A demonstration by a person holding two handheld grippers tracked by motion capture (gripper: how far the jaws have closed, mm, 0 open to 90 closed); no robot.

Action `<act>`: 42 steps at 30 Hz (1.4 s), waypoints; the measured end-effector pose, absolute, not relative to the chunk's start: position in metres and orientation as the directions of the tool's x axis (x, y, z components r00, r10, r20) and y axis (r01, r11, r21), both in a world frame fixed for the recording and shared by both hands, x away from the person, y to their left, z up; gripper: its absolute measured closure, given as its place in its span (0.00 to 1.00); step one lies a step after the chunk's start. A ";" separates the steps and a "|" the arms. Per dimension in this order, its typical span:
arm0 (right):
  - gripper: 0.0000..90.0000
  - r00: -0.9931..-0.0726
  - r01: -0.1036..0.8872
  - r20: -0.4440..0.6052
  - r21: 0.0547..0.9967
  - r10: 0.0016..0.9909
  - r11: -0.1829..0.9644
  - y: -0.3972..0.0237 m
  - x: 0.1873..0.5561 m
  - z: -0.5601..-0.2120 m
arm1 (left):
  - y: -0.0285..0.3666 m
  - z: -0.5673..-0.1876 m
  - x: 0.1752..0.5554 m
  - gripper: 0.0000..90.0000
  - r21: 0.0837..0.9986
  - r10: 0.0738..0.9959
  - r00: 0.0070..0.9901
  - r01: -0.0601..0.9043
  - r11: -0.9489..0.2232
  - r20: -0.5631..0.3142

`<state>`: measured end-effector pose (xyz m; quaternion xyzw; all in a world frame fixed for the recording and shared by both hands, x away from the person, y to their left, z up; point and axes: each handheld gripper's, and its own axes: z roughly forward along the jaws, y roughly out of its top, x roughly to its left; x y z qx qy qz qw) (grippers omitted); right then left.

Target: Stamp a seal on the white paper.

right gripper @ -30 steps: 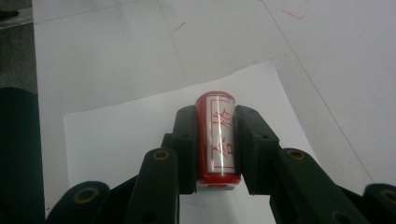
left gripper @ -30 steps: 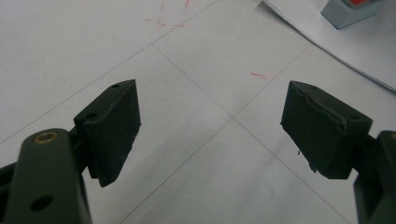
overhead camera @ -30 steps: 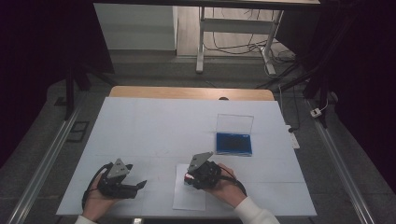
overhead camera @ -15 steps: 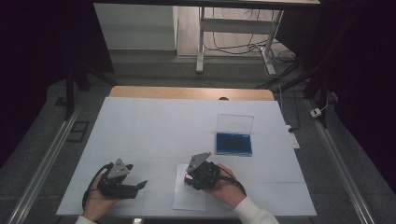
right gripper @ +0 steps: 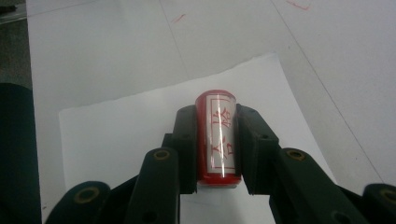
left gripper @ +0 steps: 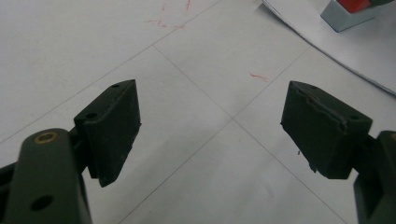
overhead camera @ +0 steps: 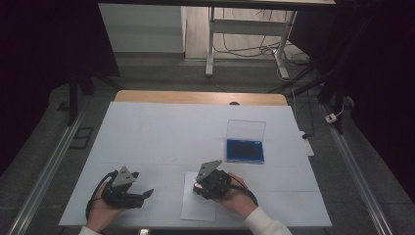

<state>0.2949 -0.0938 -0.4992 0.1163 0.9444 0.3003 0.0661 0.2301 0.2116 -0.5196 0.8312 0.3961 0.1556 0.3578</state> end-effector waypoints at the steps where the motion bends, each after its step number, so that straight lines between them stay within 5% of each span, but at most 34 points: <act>1: 0.78 -0.964 0.178 -0.058 0.584 0.259 0.792 -0.094 0.295 -0.499 | 0.212 -0.519 0.230 0.22 0.718 0.770 0.638 0.547 -0.430 -0.025; 42: 0.77 -0.960 0.175 -0.030 0.715 0.280 0.676 -0.116 0.295 -0.468 | 0.214 -0.519 0.230 0.22 0.723 0.777 0.629 0.547 -0.423 -0.022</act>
